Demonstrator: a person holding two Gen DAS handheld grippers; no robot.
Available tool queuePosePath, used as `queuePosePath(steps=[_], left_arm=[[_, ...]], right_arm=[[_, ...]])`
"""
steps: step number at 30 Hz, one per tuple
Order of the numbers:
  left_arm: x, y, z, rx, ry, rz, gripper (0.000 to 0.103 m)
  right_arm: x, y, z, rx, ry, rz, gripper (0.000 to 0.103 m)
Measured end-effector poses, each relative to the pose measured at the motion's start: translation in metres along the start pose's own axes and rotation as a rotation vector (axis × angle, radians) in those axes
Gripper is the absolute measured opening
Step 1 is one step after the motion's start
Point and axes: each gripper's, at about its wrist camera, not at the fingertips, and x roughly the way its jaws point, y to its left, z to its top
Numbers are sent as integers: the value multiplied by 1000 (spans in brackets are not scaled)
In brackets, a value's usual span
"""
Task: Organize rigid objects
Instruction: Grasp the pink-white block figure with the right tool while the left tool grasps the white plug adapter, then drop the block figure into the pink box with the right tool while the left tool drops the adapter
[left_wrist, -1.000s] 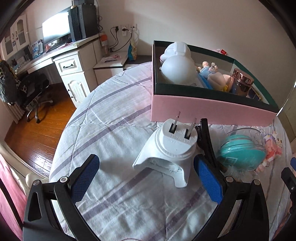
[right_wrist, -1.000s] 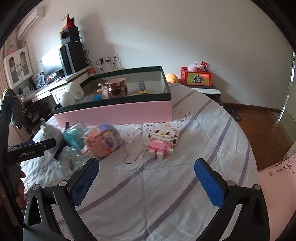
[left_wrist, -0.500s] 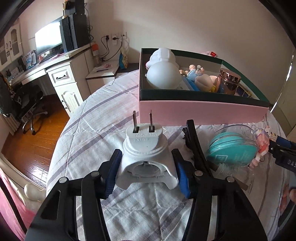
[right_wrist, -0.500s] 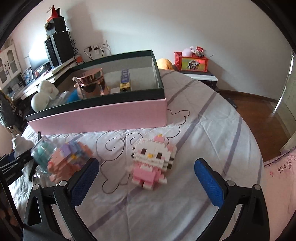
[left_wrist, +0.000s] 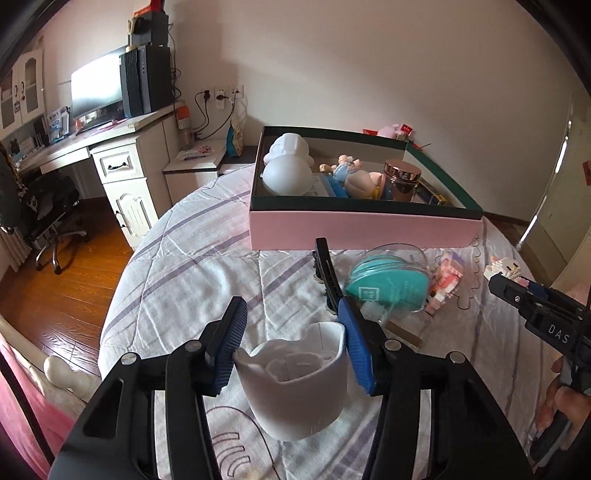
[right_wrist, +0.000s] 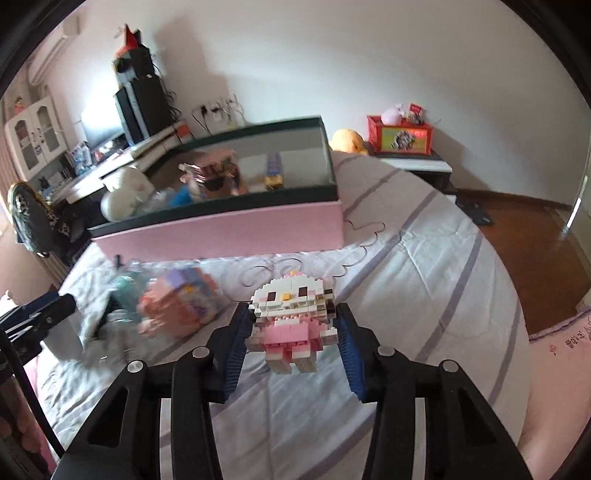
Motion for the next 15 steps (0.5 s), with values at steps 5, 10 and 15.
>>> queuePosePath(steps=[5,10,15], left_arm=[[-26,-14,-7,5,-35,-26,52],[-54,-31,-9,22,-81,-41,52],[-74,-46,-8,42,-122,-50,52]], right_arm=[[-40,23,-12,-23,-83,58,46],[-74,48,-18,-66,-152,102,47],[-98,66,-20,-106,-195,118,47]])
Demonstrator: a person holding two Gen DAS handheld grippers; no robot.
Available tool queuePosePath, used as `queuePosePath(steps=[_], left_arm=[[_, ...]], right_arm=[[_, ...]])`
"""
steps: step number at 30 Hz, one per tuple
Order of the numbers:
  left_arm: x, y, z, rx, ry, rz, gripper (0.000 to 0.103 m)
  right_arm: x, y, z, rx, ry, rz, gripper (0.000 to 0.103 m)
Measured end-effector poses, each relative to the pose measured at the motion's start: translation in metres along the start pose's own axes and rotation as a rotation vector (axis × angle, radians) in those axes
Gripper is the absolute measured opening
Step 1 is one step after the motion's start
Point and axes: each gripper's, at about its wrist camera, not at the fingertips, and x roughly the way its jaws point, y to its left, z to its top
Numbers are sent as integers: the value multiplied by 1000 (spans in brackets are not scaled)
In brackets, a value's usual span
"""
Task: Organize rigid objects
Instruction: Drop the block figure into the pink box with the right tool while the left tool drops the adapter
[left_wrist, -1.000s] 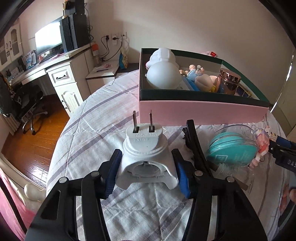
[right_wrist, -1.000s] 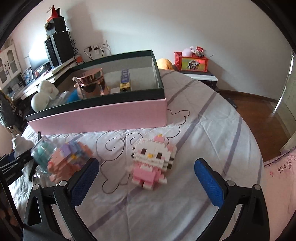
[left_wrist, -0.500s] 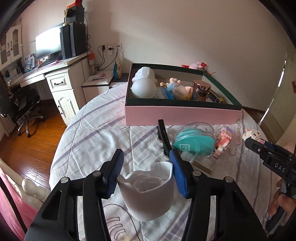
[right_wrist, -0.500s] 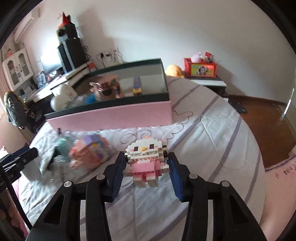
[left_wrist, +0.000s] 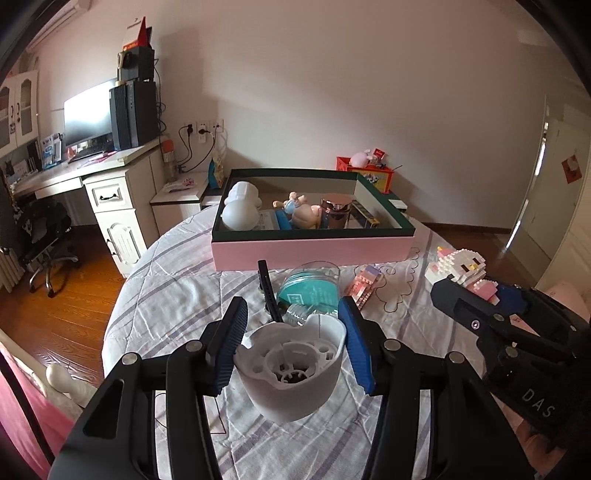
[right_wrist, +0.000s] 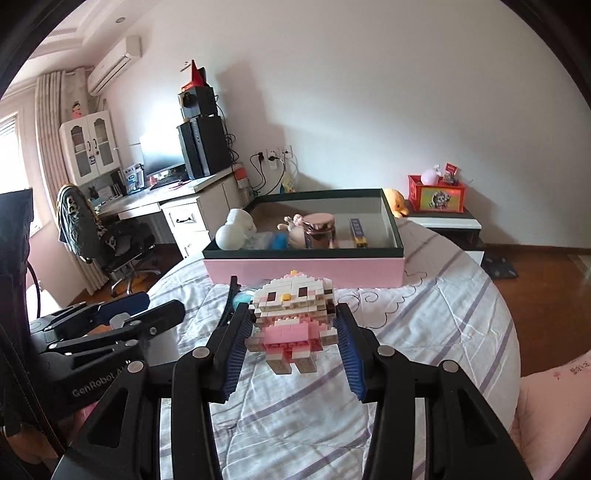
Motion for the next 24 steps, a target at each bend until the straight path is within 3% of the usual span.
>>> queuePosePath(steps=[13,24], left_arm=[[4,-10,23,28,-36,9,52],[71,-20,103,112,-78,22,52]], right_arm=[[-2,0,22,-29,-40,5,47],[52,-25,73,-53,-57,-23,47]])
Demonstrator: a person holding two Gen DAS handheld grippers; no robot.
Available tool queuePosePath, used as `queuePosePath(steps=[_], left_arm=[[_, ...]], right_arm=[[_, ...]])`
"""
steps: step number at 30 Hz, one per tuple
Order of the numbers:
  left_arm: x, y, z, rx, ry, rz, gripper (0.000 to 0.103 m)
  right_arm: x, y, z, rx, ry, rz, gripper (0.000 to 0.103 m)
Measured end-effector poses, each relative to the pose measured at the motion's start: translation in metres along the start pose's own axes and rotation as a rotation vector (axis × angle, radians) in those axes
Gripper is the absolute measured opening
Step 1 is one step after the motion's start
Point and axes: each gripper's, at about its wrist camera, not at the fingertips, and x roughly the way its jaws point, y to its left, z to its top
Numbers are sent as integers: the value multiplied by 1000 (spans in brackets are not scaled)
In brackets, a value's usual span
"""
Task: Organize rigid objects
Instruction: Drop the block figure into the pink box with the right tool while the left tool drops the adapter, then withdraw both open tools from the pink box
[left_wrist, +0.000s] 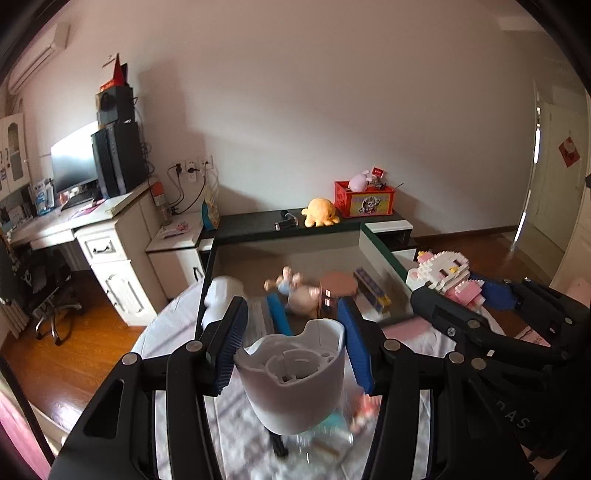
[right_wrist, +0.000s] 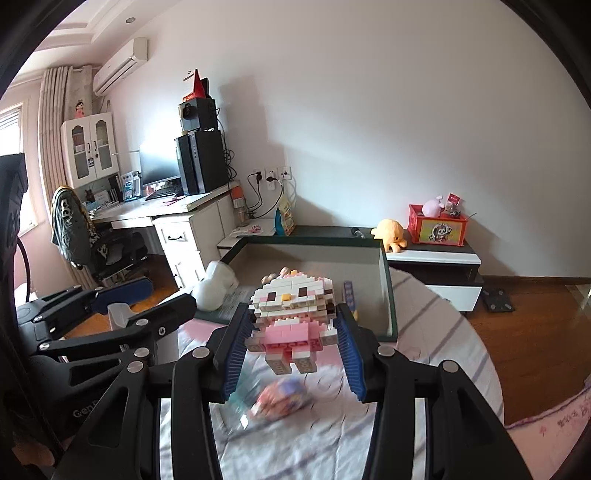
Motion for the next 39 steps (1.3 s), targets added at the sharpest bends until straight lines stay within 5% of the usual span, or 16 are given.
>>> queuePosePath(steps=[11,17,22,25,27,29,35,36,39], left_arm=[[131,12,15,6,182,14,52],[157,12,8,16,196,45,50],[168,11,7,37,190,117,61],[158,18,10,15,195,110,68],[145,24,12,-4,176,124,91],[125,30,14,-32,128,122,99],[60,34,8,-47,49,114,103],[48,34,6,-49,34,119,103],[11,35,-3,-66,-8,121,103]], right_arm=[[123,-49,13,36,189,-4,47],[153,-56,7,21,243,-23,47],[175,-54,6,-2,283,-35,49],[177,-59,7,25,290,-49,66],[166,-64,9,48,262,-68,79],[152,-66,14,68,224,-66,82],[97,-54,27,96,132,-32,93],[84,-50,28,92,116,-24,103],[50,-31,29,66,63,-28,103]])
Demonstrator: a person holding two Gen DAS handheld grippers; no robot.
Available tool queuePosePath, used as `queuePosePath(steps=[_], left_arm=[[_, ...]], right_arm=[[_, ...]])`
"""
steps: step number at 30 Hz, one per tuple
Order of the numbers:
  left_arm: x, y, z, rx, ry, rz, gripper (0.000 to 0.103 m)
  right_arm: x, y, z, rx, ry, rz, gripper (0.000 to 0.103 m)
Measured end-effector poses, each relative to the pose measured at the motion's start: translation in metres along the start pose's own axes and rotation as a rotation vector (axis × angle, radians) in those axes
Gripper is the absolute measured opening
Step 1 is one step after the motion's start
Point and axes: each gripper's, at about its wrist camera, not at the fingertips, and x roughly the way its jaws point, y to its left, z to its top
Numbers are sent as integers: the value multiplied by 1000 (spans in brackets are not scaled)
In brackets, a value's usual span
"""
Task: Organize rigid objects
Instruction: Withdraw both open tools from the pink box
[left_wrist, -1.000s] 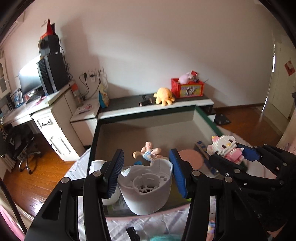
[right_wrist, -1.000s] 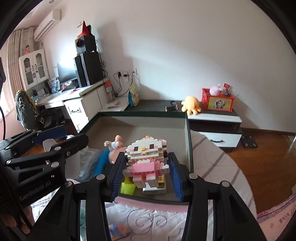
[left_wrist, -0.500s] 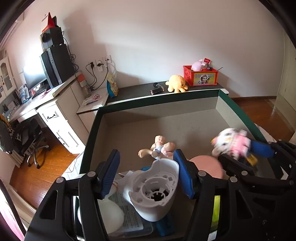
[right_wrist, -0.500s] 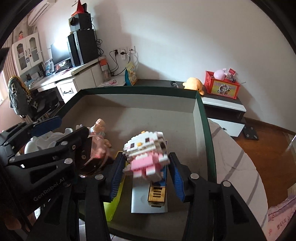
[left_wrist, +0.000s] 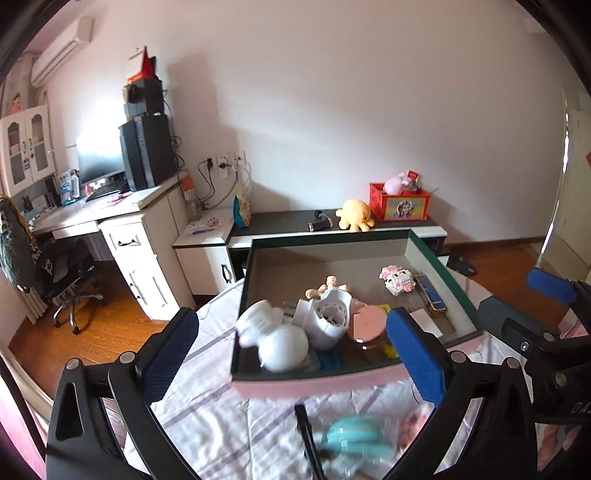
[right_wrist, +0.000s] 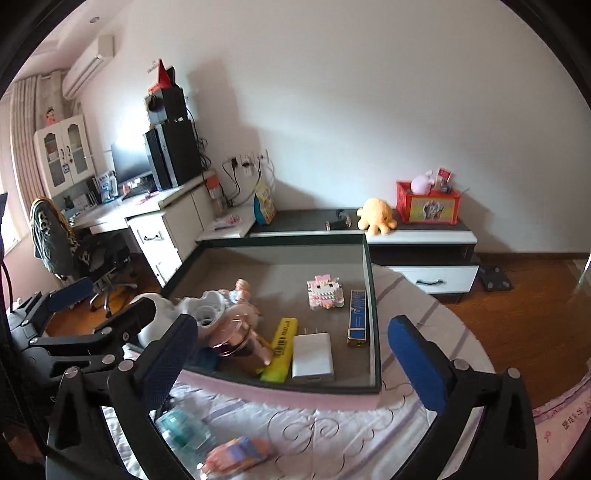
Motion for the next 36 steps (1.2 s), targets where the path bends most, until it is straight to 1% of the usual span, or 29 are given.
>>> queuePosePath(steps=[1,3,6,8,10,13,17,23,29,36], left_arm=[[-14,2,-3,-5,-14,-7,103],[-42,8,-10,-21,-45,-10,103],[-76,12,-20,-31,-70,-20,103],[-100,14,-28,-35,-102,4,103],[-121,14,-36,-43,-130,17,103],[-152,15,-50,-45,-181,42,103],[-179,17,-60,-39,-209,59,103],[-202,15,-70,-35,-240,65,103],[-207,10,-72,-29,-245,58,103],[-204,6,-73,-25,-237,53,103]], right_arm=[[-12,8,-2,-15,-17,9,103],[-32,20,-6,-39,-45,-14,103],[-64,36,-15,-76,-90,-13,103],[-88,49,-25,-100,-117,-15,103],[-107,57,-34,-121,-139,-35,103],[-134,66,-47,-121,-173,-40,103],[-161,77,-62,-111,-192,-32,103],[-187,84,-78,-92,-208,-28,103],[-201,84,-86,-90,-219,-39,103],[-203,81,-88,-86,-220,-49,103]])
